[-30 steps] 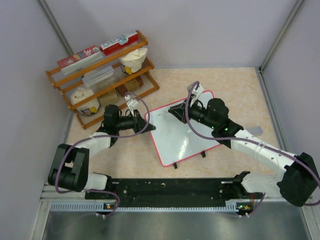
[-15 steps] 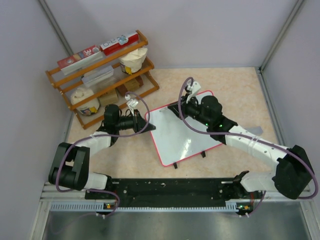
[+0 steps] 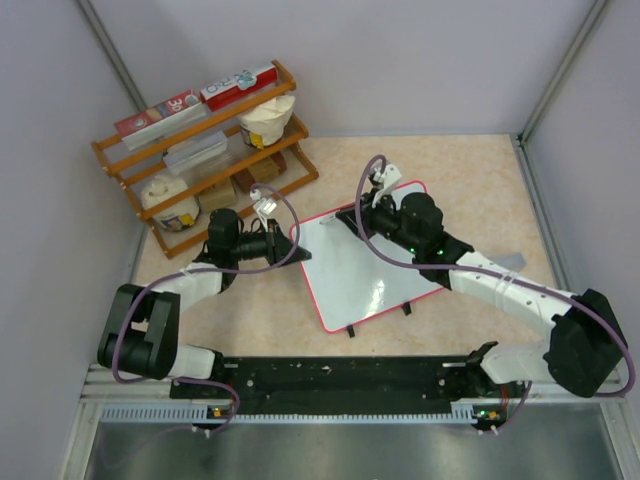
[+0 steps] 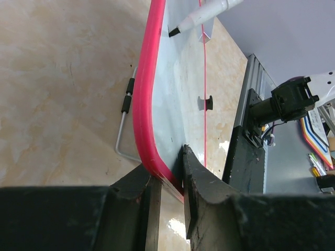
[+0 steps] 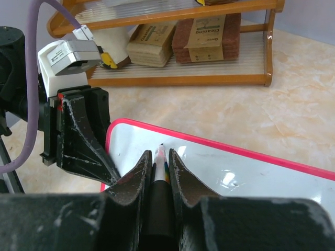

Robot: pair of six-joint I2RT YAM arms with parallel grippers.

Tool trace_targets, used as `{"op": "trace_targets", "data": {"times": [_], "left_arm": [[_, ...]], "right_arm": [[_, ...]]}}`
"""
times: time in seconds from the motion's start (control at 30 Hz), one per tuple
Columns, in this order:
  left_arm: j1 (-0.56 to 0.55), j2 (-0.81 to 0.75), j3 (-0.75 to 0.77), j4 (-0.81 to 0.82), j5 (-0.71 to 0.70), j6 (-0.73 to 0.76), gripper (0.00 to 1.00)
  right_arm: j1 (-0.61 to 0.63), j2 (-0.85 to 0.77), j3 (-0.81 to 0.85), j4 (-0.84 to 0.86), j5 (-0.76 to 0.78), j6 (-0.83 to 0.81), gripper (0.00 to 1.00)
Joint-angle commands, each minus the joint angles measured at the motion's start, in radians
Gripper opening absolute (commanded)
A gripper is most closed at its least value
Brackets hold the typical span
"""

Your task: Write a sentence on the whiteboard

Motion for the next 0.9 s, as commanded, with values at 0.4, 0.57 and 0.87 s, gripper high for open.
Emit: {"op": "trace_targets", "data": {"times": [0.4,0.57,0.87], "left_arm": [[-0.004,0.010,0.018,0.005,-0.017,0.094,0.00],[-0.004,0.013,0.018,0.005,-0.017,0.095,0.00],[-0.005,0.021,0.022,0.003,-0.016,0.095,0.00]], "right_arm": [[0.013,-0.046,-0.088,0.019,-0.050,0.011,0.00],[0.013,-0.062,-0.111,0.022,-0.065,0.013,0.00],[0.013,-0.085,-0.098,0.048,-0.073,0.034,0.00]]}}
